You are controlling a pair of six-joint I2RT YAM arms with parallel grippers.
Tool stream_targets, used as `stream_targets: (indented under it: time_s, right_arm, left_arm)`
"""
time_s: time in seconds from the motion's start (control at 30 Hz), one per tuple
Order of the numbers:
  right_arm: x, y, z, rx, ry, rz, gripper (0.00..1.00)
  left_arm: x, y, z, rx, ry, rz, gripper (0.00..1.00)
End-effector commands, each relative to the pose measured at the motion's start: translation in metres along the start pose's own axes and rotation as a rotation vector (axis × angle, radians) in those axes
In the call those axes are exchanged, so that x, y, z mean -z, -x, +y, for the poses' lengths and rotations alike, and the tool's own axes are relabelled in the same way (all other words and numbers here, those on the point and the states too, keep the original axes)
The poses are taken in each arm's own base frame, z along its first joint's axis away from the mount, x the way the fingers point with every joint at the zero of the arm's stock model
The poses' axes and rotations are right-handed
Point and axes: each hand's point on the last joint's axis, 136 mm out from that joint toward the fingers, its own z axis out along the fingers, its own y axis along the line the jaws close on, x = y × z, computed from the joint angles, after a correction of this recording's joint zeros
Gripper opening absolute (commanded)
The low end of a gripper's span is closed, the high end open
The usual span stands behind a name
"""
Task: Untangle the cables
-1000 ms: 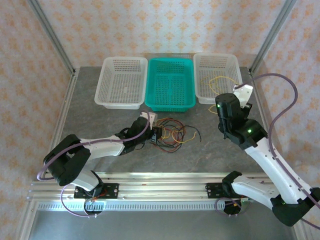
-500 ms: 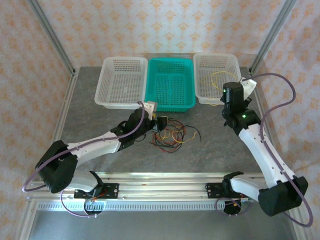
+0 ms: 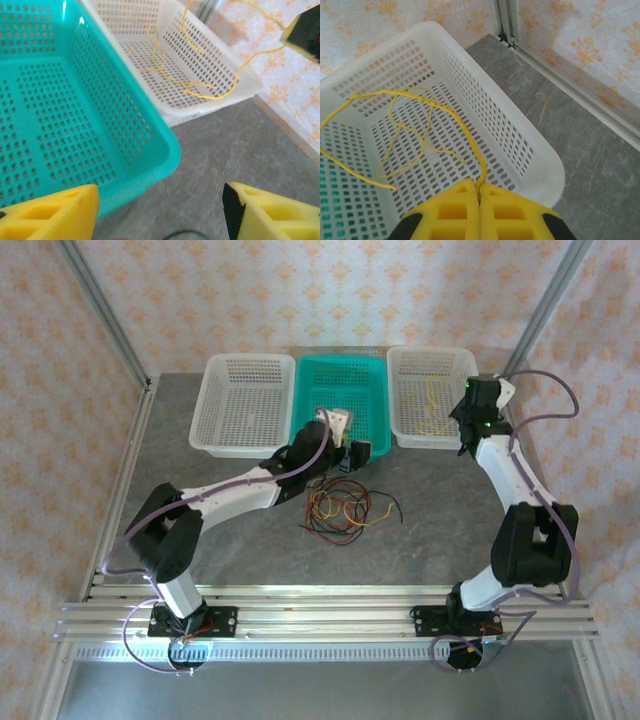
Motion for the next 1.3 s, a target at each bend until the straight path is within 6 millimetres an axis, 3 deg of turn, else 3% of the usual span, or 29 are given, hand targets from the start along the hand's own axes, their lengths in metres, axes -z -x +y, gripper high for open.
stream_targets:
  time_s: [0.0,0.17,0.2,0.37,0.63,0.93,1.17,1.27]
  right_arm:
    - [-0.016,0.019,0.014,0.017,0.066,0.001,0.0]
    - [-0.047,0.014,0.021,0.065,0.052,0.075,0.0]
    - [-0.051,0.014,0.022,0.066,0.05,0.082,0.0]
    - [-0.074,0.006,0.029,0.075,0.046,0.124,0.0]
    - [-0.101,-0.005,0.037,0.08,0.034,0.21,0.0]
    - [-0.096,0.01,0.042,0.054,0.028,0.195,0.38]
    - [-0.069,0.028,0.045,0.053,0.049,0.143,0.39]
    - [-0.048,0.026,0.05,0.07,0.079,0.115,0.39]
  left_arm:
    - [-0.013,0.026,-0.015,-0.046,-0.042,-0.03,0.68]
    - [-0.037,0.049,-0.024,-0.052,-0.063,-0.057,0.68]
    - [-0.047,0.044,-0.022,-0.053,-0.06,-0.042,0.68]
    - [-0.067,0.054,-0.023,-0.056,-0.059,-0.044,0.68]
    - [-0.077,0.063,-0.025,-0.089,-0.046,-0.027,0.68]
    - [-0.071,0.059,-0.018,-0.09,-0.01,-0.013,0.68]
    - [-0.049,0.063,-0.016,-0.096,0.014,-0.008,0.68]
    - [-0.037,0.05,-0.009,-0.087,0.034,0.008,0.68]
